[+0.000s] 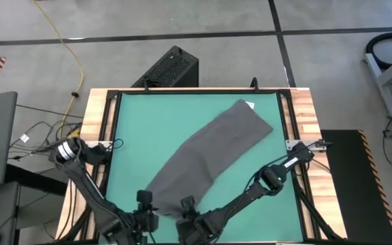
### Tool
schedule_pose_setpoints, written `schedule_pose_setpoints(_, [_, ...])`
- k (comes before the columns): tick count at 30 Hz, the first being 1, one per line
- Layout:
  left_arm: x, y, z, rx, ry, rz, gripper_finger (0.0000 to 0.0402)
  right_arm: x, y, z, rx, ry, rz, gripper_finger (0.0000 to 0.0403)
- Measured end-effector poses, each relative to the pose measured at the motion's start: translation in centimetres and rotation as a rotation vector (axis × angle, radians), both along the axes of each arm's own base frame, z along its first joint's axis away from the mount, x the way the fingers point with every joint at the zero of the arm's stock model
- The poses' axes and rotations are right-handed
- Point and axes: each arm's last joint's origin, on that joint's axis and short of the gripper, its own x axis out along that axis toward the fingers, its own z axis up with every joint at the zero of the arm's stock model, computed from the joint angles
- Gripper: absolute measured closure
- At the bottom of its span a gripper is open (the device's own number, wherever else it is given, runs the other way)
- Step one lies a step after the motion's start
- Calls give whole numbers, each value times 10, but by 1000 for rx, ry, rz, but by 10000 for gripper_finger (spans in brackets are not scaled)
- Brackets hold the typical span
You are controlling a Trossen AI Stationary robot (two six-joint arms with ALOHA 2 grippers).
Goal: Roll towel
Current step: Roll the gray towel
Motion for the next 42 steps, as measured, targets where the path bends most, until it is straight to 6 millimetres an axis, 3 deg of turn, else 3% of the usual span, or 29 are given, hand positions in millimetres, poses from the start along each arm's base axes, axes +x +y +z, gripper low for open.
schedule_pose_setpoints(7, [12,2,-35,66,178,-26,243,-26,4,5,-31,135,-67,395])
schedule_pose_setpoints(17, [14,-1,-38,120,167,-118,208,-45,28,6,-3,147,-9,396])
schedule_pose_setpoints(26, [22,-11,-37,62,125,-240,207,-47,30,6,-16,133,-23,392])
schedule_pose_setpoints(36, [28,-12,-79,161,280,-309,207,-46,29,6,-17,133,-26,389])
schedule_pose_setpoints(42, [30,-7,-77,154,299,-276,207,-46,29,6,-17,134,-27,389])
